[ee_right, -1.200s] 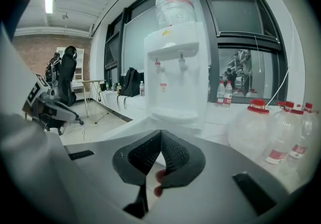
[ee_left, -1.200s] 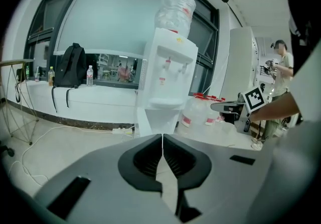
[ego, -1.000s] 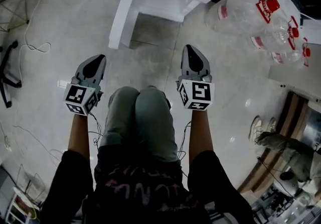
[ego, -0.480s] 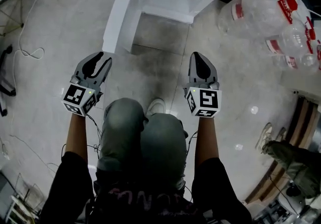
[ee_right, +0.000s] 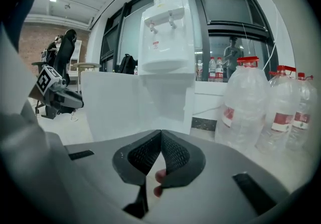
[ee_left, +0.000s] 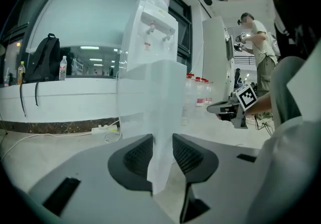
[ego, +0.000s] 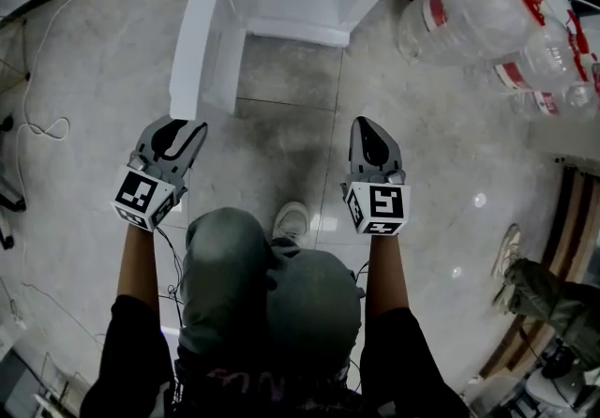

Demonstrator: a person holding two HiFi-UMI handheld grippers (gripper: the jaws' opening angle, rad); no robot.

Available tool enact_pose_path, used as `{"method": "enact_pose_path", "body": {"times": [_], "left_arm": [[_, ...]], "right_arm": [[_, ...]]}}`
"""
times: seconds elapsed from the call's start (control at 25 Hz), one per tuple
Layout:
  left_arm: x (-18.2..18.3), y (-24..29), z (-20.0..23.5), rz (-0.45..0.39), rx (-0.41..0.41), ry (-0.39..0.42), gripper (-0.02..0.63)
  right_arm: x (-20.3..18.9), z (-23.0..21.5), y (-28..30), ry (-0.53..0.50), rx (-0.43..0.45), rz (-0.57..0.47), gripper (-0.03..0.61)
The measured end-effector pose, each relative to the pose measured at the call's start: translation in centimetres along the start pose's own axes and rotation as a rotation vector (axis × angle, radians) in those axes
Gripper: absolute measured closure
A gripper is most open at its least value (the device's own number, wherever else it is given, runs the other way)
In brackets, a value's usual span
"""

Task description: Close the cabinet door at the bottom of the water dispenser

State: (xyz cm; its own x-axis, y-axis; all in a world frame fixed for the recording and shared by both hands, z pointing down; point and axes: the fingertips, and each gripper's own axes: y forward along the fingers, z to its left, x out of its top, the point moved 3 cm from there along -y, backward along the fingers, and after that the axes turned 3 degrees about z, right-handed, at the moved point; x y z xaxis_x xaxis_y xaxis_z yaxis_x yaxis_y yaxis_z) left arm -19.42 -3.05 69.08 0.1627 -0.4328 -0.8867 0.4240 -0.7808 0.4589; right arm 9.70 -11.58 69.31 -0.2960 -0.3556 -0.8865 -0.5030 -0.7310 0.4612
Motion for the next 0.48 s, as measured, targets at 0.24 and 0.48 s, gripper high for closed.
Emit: {"method": "enact_pose_path", "body": {"times": [0.24, 0.48], "left_arm": [[0.6, 2.3, -2.3, -0.02, -0.09, 0.044, 0.466], [2.9, 6.0, -5.5, -0.062, -0.196, 0.091, 0.486]], "right_arm": [[-1.9, -1.1, -0.3, 0.023, -0.029, 0.022, 0.566], [-2.6, -2.2, -0.7, 0.054, -0.06, 0.025, 0.566]]}}
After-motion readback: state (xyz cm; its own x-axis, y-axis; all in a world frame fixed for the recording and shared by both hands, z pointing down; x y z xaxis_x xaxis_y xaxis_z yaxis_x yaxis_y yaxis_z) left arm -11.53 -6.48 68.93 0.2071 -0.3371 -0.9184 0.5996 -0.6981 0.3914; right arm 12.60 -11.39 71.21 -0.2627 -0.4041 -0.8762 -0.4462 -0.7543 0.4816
